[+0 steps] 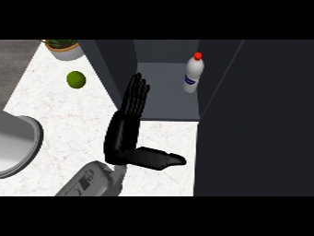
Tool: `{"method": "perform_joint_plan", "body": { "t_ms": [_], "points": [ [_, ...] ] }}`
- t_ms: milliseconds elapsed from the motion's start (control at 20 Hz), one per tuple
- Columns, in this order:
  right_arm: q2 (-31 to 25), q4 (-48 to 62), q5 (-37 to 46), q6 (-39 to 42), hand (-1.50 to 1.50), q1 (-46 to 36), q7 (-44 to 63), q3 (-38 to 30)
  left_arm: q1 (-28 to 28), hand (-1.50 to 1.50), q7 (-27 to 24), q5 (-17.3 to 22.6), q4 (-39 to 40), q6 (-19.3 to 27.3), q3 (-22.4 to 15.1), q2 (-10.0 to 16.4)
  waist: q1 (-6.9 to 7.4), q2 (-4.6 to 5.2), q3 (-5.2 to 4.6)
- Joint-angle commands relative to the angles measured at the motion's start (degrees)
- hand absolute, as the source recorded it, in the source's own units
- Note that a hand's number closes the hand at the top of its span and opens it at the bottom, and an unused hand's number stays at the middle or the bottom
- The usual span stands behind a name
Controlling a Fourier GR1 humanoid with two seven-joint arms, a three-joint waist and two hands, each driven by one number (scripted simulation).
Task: Pick up the bottled water, place it into the cabinet and close the cabinet
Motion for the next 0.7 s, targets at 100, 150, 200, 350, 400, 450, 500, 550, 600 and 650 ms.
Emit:
{"method": "perform_joint_plan", "body": {
  "t_ms": [100, 150, 200, 350, 400, 450, 500, 550, 600, 650],
  "points": [
    [-4.2, -10.2, 2.4, 3.2, 1.5, 1.5, 5.1, 4.2, 11.0, -1.5, 0.1, -0.7, -12.0, -0.1, -1.2, 6.6, 0.1, -0.04, -0.04],
    [-4.4, -11.2, 3.6, 3.5, 1.5, 0.9, 5.3, 5.3, 12.4, -1.5, -1.4, -1.2, -11.4, 0.3, -2.1, 5.4, -0.21, 0.03, -0.05],
    [-3.8, -12.3, 3.6, 2.4, 1.5, 1.2, 6.8, 7.7, 14.7, -1.5, -0.8, -1.3, -14.3, 0.3, -2.9, 6.9, 0.0, 0.02, -0.06],
    [-6.0, -12.8, 3.2, 4.2, 1.5, 3.5, 8.6, 10.6, 19.4, -1.5, -3.5, -0.8, -16.4, -1.0, -2.2, 8.4, -0.63, 0.05, -0.07],
    [-4.9, -14.8, 5.1, 3.3, 1.5, 3.6, 8.2, 12.1, 19.0, -1.5, -2.1, -0.2, -18.4, -1.2, -0.3, 10.4, -0.76, -0.06, -0.09],
    [-5.1, -14.8, 3.9, 2.3, 1.5, 3.0, 9.4, 13.3, 22.4, -1.5, -3.3, -1.3, -20.8, -0.9, -2.7, 10.9, -0.22, -0.03, -0.1],
    [-4.1, -13.9, 7.3, 2.5, 1.5, 2.7, 10.0, 17.1, 23.4, -1.5, -5.1, -0.5, -19.2, -2.5, -1.0, 11.4, -0.51, 0.05, -0.12],
    [-3.6, -13.7, 9.0, 1.8, 1.5, 1.2, 11.2, 19.7, 22.8, -1.5, -3.2, -0.5, -20.2, -1.9, -0.9, 11.9, -0.42, 0.08, -0.11],
    [-5.1, -16.0, 8.4, 2.3, 1.5, 2.2, 11.5, 19.2, 22.3, -1.5, -2.8, -0.6, -21.2, -1.3, -0.9, 11.6, -0.83, -0.05, -0.15],
    [-3.9, -15.0, 10.6, 2.3, 1.5, 1.3, 11.0, 21.9, 25.1, -1.5, -5.2, 1.0, -20.8, -4.3, 0.9, 13.7, -0.68, -0.14, -0.23]
  ]
}}
